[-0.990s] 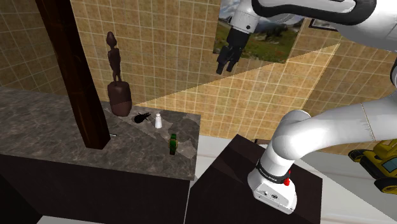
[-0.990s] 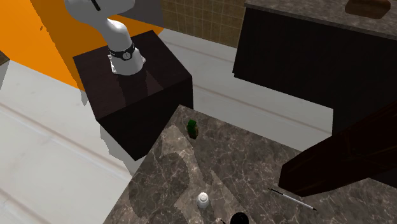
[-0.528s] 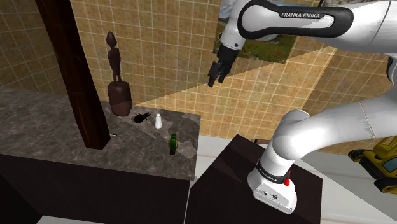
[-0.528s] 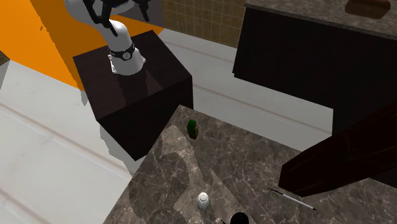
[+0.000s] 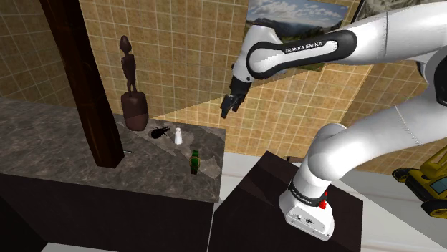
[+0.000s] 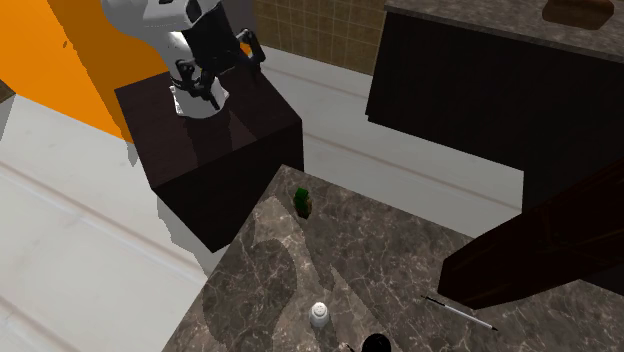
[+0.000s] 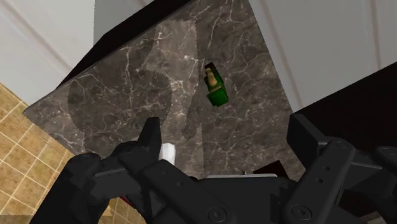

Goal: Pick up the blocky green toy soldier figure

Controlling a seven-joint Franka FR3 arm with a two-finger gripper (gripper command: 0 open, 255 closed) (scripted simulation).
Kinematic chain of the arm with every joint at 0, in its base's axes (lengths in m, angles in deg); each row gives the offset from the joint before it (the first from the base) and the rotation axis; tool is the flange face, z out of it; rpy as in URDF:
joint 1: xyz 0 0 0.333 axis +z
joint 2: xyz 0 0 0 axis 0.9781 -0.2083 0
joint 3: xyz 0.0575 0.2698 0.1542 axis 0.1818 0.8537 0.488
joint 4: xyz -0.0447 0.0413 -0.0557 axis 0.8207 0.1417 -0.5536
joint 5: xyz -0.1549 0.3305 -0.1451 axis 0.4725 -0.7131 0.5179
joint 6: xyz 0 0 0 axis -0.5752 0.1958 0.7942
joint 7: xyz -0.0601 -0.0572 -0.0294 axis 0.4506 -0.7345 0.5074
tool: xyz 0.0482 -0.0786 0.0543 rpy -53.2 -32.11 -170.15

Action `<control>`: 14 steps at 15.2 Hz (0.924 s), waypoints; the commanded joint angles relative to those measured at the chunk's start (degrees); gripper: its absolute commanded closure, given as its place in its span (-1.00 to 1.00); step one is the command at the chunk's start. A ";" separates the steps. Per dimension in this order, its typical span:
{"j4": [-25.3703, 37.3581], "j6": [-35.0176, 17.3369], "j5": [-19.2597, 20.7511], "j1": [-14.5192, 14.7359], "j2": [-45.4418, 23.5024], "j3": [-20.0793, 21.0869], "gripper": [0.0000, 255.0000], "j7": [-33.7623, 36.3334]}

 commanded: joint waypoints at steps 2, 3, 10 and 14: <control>-2.49 -7.82 -0.85 0.98 -4.86 0.71 -1.00 -0.46; -3.00 -10.31 -1.13 1.28 -6.75 0.87 -1.00 -0.71; -3.73 -27.61 -3.78 3.82 -22.70 1.51 -1.00 -3.09; -1.84 -36.58 -6.51 5.48 -33.22 1.70 -1.00 -5.53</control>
